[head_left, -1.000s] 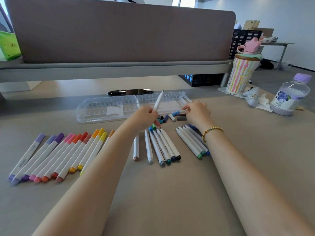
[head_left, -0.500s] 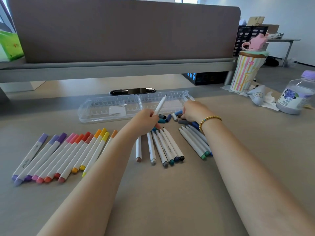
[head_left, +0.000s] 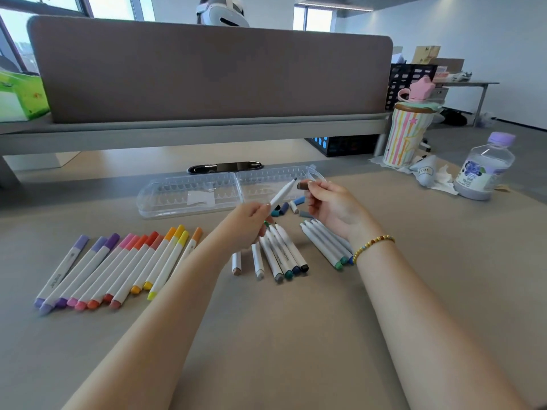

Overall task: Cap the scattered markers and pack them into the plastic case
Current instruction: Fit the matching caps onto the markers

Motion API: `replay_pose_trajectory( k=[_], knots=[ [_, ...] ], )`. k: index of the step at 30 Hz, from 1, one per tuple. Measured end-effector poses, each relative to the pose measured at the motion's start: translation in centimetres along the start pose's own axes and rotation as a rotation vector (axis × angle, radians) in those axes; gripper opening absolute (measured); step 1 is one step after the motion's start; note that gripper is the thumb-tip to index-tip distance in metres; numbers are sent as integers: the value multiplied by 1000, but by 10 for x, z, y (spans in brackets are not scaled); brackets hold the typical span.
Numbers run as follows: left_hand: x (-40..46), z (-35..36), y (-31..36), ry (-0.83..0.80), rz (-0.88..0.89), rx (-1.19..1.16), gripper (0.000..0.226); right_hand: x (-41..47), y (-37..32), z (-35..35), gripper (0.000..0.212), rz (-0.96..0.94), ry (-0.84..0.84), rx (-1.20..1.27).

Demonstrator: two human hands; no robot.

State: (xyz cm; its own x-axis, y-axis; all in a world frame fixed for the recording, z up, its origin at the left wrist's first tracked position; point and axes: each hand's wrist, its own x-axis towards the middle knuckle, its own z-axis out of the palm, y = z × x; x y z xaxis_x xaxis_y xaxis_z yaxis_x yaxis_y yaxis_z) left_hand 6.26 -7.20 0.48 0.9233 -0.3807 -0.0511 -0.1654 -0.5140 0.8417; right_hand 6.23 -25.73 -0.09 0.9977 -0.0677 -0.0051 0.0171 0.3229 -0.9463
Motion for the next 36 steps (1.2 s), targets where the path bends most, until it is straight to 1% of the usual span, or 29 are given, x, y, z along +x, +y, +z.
replay_pose_trajectory(
  k=[4,8,9,11,13,15,18,20,24,32,34,36],
  knots=[
    [-9,-3,-4,-39,-33,-41,32,-9,4,2,21,3,69,28],
    [-12,-5,-5,-38,-66,-103,31,-11,6,2,17,-23,65,80],
    [-12,-5,-5,-41,-69,-107,31,-10,6,3,15,-21,88,41],
    [-11,-7,-5,-57,-72,-100,31,-9,6,4,13,-28,170,-131],
    [-10,-9,-5,-70,-83,-81,31,-9,5,2,17,-62,204,-313],
    [-9,-12,-7,-70,-94,-63,31,-10,3,0,24,-83,172,-392],
    [-10,-14,-10,-73,-93,-42,32,-12,1,0,20,-96,177,-428],
    [-11,-14,-9,-80,-86,-39,32,-13,1,1,21,-113,198,-460],
    [-13,-13,-4,-116,-75,-27,32,-13,2,1,28,-140,197,-434],
    [-13,-10,-2,-174,-89,-40,31,-12,6,11,29,-145,119,-498],
    [-15,-10,-2,-216,-91,-116,33,-13,7,14,29,-130,100,-505],
    [-16,-9,0,-261,-92,-269,35,-13,9,18,27,-126,55,-513]
  ],
)
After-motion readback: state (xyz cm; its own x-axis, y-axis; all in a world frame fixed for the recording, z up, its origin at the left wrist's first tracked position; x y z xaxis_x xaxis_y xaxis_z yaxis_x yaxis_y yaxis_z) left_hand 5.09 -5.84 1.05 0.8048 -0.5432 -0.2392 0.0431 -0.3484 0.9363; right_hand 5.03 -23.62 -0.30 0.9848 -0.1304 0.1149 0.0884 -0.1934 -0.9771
